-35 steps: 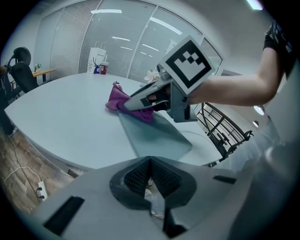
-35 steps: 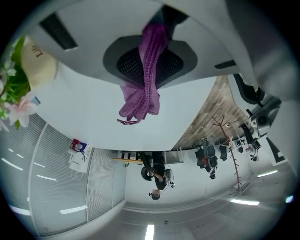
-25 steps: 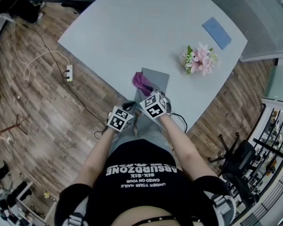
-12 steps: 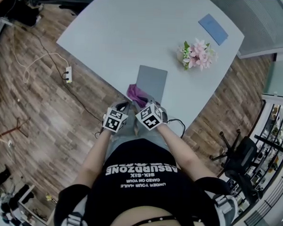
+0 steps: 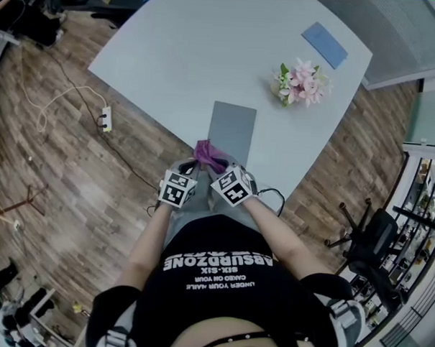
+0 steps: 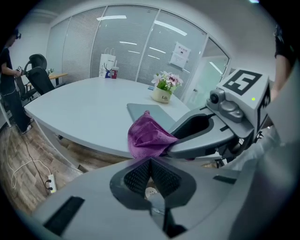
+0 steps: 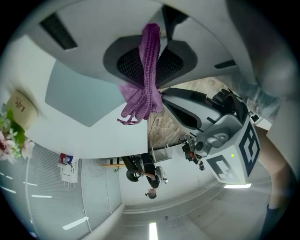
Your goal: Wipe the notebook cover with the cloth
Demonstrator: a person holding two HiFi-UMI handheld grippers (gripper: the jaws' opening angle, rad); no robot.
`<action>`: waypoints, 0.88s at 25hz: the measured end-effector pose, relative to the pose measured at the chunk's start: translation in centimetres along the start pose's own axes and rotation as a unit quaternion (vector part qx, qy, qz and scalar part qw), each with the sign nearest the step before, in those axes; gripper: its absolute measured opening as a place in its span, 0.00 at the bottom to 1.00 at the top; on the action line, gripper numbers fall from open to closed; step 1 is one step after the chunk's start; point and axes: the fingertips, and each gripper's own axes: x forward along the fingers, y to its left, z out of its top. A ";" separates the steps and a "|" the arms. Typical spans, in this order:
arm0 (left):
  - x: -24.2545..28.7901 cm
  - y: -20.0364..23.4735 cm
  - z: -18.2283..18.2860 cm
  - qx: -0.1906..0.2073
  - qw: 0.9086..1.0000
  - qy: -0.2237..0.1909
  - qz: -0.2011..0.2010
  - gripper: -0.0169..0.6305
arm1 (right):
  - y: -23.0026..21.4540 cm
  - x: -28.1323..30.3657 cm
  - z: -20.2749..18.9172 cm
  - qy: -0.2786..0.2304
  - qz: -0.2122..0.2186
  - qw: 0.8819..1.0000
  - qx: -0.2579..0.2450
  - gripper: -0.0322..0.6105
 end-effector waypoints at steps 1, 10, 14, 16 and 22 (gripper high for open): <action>0.1 -0.1 0.1 0.002 1.000 -0.001 -0.001 0.05 | -0.2 0.1 -0.1 0.004 0.005 1.000 0.012 0.17; 0.6 -0.5 0.6 0.012 1.000 0.000 -0.006 0.05 | -0.4 0.4 -0.1 0.025 0.000 1.000 -0.007 0.16; 0.6 -0.5 0.7 0.014 1.000 0.002 -0.005 0.05 | -0.3 0.3 -0.1 0.028 0.000 0.999 -0.024 0.16; 0.6 -0.5 0.6 0.015 1.000 0.003 -0.006 0.05 | -0.3 0.3 -0.1 0.028 0.000 0.999 -0.029 0.16; 0.5 -0.5 0.7 0.015 1.000 0.005 -0.006 0.05 | -0.1 0.3 0.0 0.032 -0.002 0.999 -0.043 0.16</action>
